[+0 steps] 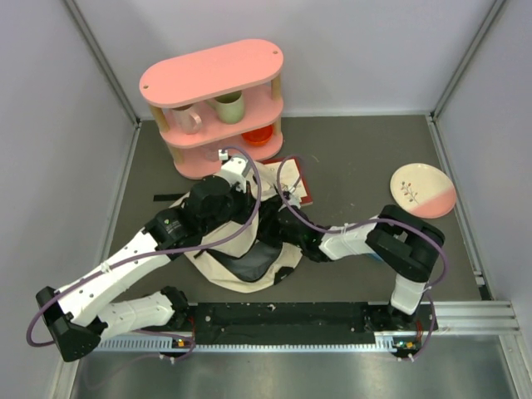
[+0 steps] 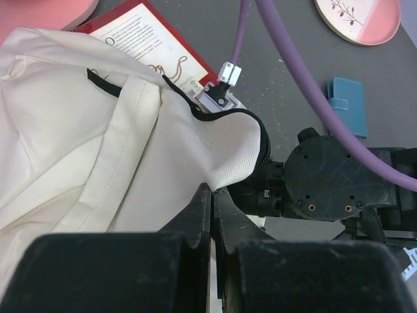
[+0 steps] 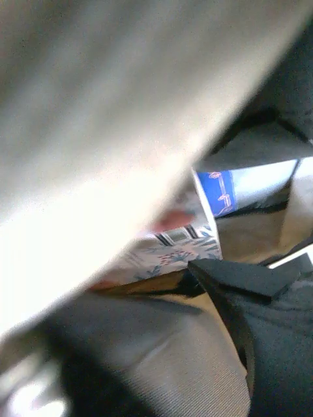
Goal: Pack the student bag
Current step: Place the book in the student bag, then adjust the student bag at the center of the board.
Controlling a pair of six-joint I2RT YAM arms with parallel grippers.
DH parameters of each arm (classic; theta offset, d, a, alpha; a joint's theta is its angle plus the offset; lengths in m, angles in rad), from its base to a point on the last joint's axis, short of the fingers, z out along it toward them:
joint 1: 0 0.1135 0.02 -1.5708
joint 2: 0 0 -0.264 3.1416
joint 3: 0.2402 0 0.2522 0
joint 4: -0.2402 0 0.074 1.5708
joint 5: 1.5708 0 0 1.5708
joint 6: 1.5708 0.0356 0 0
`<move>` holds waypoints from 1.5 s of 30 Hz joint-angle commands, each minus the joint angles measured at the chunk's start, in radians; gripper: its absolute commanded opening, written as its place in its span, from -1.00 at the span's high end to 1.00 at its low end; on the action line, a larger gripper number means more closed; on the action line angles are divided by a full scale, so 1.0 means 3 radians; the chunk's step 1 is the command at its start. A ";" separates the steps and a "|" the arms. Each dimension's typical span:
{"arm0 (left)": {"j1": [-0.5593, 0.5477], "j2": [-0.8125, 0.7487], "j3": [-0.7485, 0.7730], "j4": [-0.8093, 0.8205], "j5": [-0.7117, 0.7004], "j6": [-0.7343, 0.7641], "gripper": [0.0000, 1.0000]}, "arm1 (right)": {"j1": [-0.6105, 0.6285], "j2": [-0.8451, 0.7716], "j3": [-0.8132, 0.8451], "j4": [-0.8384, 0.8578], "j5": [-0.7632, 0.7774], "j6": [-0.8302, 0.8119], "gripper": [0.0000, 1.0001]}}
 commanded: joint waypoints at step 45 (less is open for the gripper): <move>-0.0211 0.0410 0.0434 -0.0121 -0.0480 -0.0008 -0.96 | -0.1633 -0.2066 -0.0545 -0.2025 -0.0931 -0.1680 -0.95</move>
